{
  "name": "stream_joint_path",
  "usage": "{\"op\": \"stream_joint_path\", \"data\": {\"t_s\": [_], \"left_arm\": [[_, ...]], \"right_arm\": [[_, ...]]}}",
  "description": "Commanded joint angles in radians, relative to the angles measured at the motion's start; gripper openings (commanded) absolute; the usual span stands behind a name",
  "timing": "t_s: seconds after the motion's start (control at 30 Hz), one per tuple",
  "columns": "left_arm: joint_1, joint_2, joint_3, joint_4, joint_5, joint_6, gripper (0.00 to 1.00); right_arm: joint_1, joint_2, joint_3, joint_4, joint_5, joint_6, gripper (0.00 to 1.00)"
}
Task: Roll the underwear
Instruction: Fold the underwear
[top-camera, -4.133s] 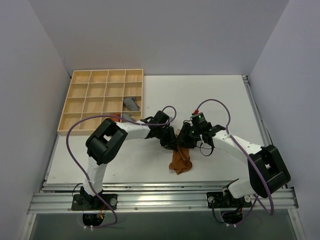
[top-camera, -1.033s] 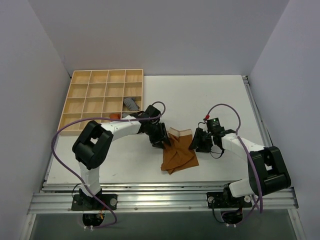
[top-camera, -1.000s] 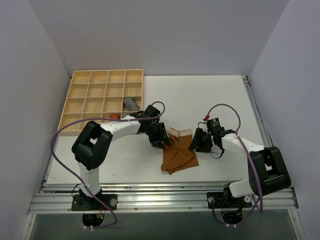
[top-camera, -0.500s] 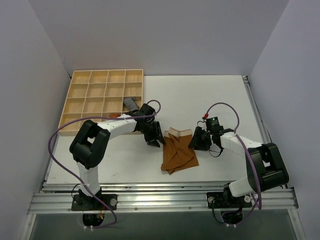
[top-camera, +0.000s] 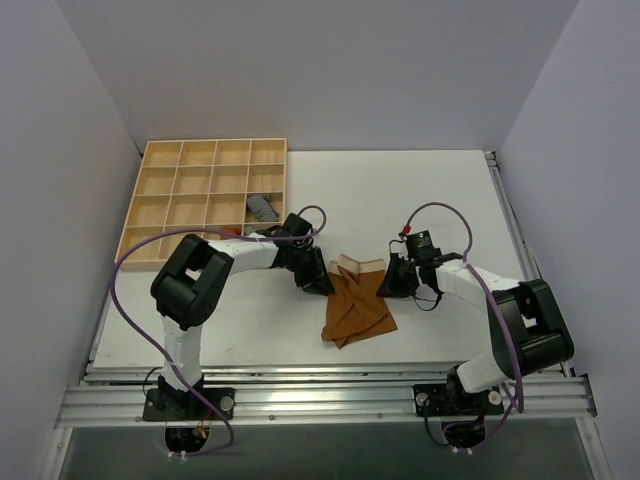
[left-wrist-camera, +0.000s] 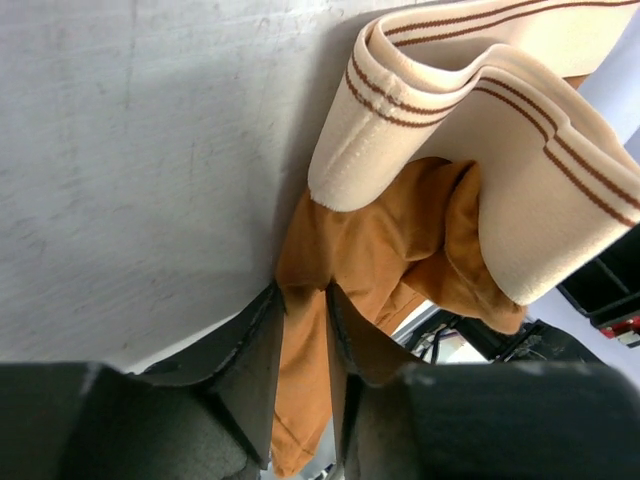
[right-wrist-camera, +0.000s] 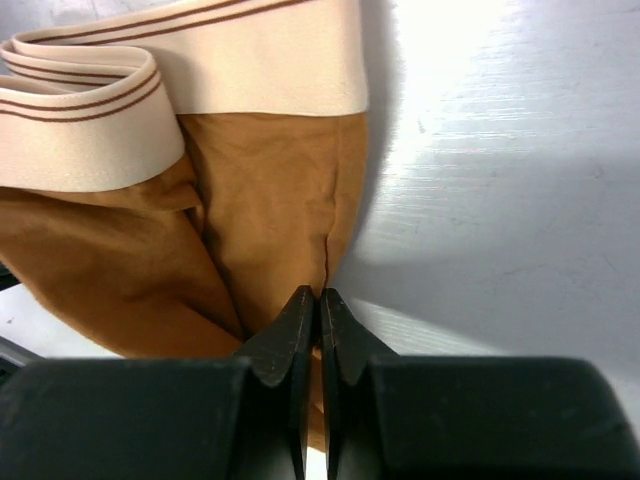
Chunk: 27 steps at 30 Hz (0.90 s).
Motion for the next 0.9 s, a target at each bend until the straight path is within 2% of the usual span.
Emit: {"op": "stream_joint_path", "data": {"t_s": [0.0,0.2,0.47,0.67,0.77,0.87], "left_arm": [[0.001,0.041,-0.013,0.061,-0.022,0.013,0.30],[-0.001,0.052,-0.003,0.067,-0.021,0.005,0.22],[-0.016,0.075,0.019,0.073,-0.023,-0.010,0.21],[-0.025,0.089,0.031,0.079,-0.021,-0.019,0.21],[-0.025,0.092,0.036,0.079,-0.024,-0.022,0.21],[-0.028,0.095,0.043,0.076,-0.024,-0.025,0.21]], "right_arm": [[0.019,-0.028,0.047,-0.059,0.007,0.008,0.00],[0.048,-0.041,0.130,-0.117,0.012,0.011,0.00],[0.158,0.024,0.251,-0.134,0.021,0.044,0.00],[0.246,0.083,0.265,-0.103,0.028,0.060,0.00],[0.277,0.111,0.269,-0.102,0.016,0.054,0.03],[0.291,0.120,0.259,-0.094,0.021,0.052,0.10]]}}
